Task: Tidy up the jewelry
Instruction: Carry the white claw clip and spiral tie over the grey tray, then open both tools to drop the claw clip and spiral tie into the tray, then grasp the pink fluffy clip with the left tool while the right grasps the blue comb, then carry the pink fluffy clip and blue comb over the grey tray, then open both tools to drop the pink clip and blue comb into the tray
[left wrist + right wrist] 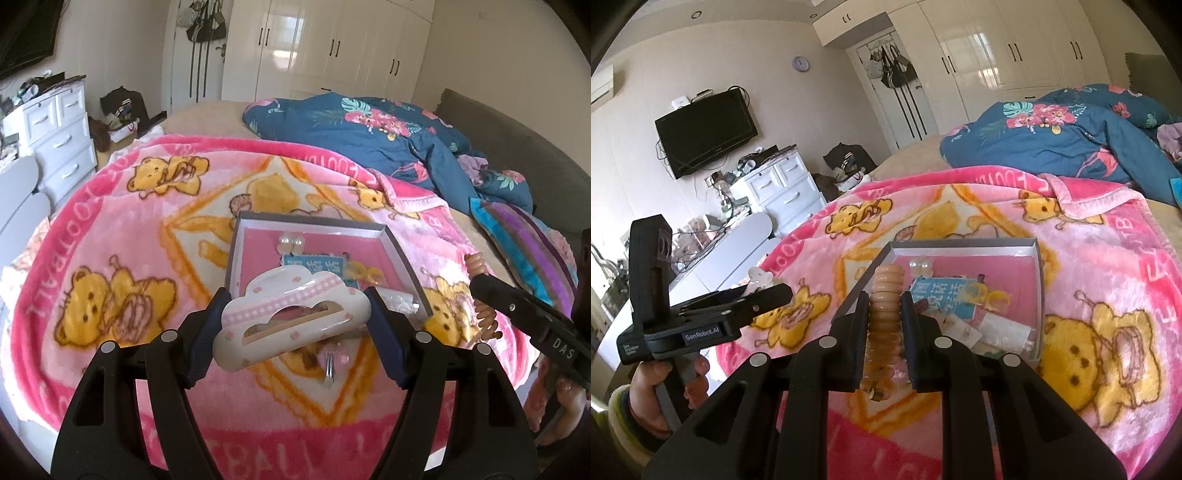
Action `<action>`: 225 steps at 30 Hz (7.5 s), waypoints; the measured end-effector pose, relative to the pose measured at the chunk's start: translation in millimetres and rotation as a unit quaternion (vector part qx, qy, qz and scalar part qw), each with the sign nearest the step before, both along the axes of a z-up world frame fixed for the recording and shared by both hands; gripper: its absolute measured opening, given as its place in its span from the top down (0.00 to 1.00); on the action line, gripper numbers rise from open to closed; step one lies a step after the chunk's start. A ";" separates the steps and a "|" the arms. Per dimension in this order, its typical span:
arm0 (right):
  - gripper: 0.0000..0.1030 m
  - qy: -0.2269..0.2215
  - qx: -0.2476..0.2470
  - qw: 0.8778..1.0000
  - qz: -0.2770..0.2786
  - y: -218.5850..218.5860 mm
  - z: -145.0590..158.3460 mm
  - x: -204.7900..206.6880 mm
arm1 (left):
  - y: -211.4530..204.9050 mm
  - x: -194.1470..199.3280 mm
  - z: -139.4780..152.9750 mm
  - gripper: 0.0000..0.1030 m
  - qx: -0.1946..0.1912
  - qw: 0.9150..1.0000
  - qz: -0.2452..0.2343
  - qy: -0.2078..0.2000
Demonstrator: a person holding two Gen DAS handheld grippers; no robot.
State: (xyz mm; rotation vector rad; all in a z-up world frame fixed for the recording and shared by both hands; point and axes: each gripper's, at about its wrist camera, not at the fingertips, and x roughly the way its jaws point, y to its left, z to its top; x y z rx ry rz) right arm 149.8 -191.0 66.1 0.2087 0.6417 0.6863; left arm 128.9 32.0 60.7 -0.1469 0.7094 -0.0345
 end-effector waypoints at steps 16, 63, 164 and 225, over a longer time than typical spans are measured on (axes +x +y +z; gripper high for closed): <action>0.84 0.027 -0.003 0.999 -0.043 -26.5 -21.8 51.8 | -16.4 58.5 -22.4 0.37 0.000 1.000 -0.013 0.026; 0.13 0.004 -0.079 0.993 -0.082 -62.7 -47.8 18.8 | -20.2 38.4 -48.4 0.09 0.008 1.000 0.006 0.024; 0.70 0.021 -0.071 0.997 -0.029 -20.3 -52.2 59.6 | -16.0 67.4 -62.2 0.87 -0.018 0.997 -0.030 0.070; 0.33 0.075 -0.087 0.989 -0.089 -43.1 -94.8 92.7 | -74.3 120.8 -101.1 0.58 -0.011 0.988 -0.094 0.124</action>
